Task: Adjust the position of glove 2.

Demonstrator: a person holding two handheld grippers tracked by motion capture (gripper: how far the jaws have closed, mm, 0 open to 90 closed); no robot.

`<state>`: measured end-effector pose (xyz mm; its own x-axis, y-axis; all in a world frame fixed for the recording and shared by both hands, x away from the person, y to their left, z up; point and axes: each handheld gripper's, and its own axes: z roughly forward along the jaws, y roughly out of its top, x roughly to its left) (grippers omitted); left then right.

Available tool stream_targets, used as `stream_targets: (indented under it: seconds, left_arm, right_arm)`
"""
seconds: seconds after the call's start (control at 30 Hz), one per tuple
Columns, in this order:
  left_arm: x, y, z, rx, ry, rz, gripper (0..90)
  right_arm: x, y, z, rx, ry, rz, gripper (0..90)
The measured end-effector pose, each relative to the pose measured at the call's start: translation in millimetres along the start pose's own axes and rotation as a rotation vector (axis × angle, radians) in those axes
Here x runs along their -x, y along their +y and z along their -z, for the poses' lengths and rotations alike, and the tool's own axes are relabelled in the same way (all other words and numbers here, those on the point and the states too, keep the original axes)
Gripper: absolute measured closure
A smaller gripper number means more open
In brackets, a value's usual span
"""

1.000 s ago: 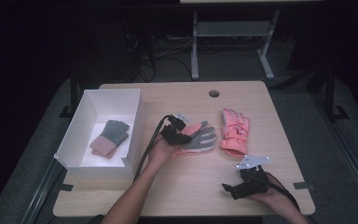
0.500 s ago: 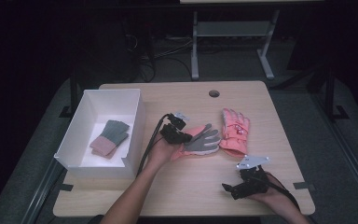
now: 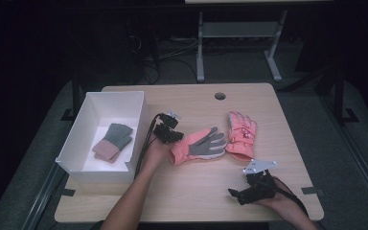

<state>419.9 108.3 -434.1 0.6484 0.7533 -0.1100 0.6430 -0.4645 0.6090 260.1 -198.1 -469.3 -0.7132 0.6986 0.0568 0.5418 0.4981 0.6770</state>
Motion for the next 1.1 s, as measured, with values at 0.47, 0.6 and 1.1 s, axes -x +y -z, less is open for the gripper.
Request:
stream_targets:
  seconds: [0.47, 0.6, 1.1]
  left_arm:
    - [27.4, -30.1, 23.4, -0.061, -0.037, -0.061, 89.7]
    - [35.2, -39.1, 31.5, -0.065, -0.083, -0.079, 89.7]
    - [71.0, -42.0, 31.1, -0.068, -0.207, -0.150, 89.7]
  right_arm:
    - [0.4, -0.2, 2.6, 0.010, -0.006, -0.004, 1.7]
    - [-0.2, -0.2, 2.6, 0.008, -0.006, -0.004, 1.7]
    - [-1.8, -0.7, 1.4, -0.009, 0.005, 0.000, 1.7]
